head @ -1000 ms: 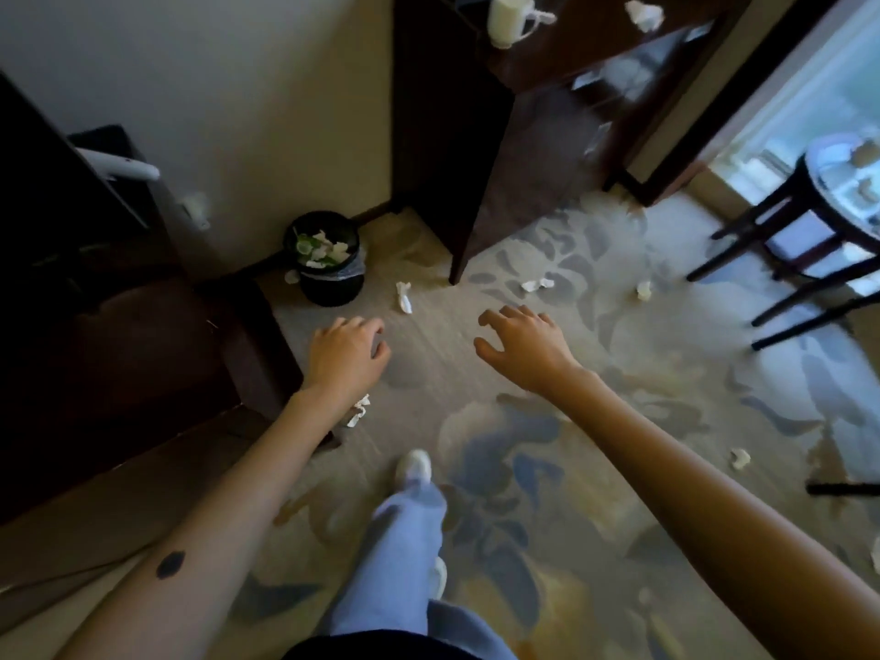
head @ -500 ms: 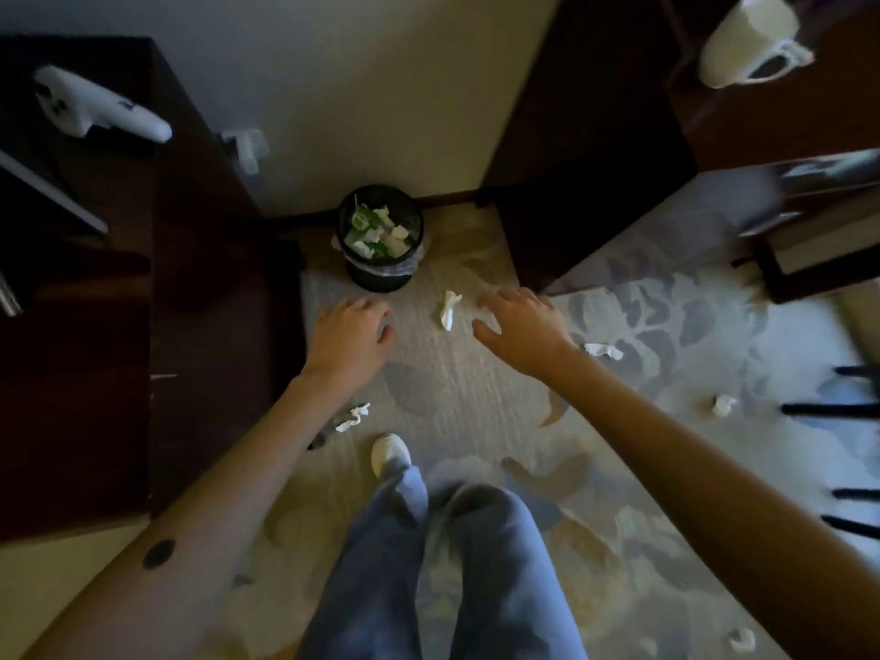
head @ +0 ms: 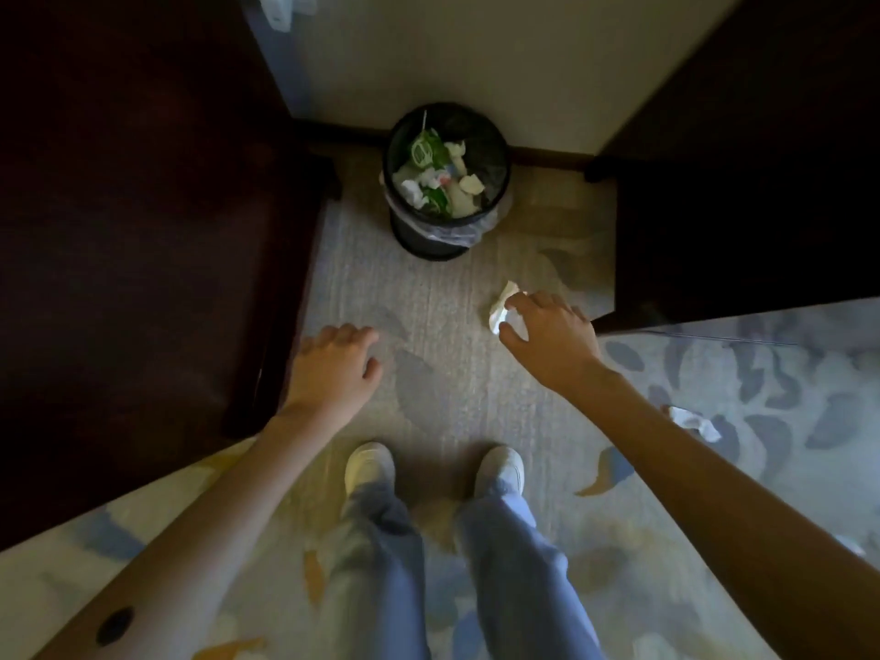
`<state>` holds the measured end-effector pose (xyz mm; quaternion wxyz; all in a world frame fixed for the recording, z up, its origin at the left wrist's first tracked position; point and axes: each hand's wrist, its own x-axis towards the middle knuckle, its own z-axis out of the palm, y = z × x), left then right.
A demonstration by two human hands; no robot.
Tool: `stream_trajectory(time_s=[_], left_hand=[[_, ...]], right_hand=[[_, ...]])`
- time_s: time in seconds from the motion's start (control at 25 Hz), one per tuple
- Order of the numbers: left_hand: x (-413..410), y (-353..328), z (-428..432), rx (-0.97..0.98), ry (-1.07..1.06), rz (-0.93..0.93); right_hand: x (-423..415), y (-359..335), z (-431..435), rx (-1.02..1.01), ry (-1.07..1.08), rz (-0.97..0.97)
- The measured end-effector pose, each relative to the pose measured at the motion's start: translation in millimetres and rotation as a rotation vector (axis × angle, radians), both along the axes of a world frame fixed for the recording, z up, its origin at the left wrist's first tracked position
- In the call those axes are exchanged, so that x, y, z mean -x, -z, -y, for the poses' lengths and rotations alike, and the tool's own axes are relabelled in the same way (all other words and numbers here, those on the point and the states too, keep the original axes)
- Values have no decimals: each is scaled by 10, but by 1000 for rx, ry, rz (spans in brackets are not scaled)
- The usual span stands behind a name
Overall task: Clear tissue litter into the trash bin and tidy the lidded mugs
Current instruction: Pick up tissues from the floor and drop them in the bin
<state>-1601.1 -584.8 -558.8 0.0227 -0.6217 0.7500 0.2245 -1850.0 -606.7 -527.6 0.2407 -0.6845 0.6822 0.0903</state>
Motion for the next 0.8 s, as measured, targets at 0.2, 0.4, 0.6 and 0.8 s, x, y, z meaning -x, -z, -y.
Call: stream_trajectory(time_s=[0.2, 0.4, 0.6, 0.8], left_hand=[[-146, 2151, -355, -34, -93, 43], [-470, 3703, -585, -111, -151, 92], [-686, 4222, -794, -96, -194, 138], [-611, 4271, -933, -165, -222, 101]], right_hand=[[241, 2111, 69, -13, -21, -40], [327, 3639, 319, 63, -55, -37], [330, 4280, 501, 117, -107, -54], [127, 4333, 386, 122, -164, -46]])
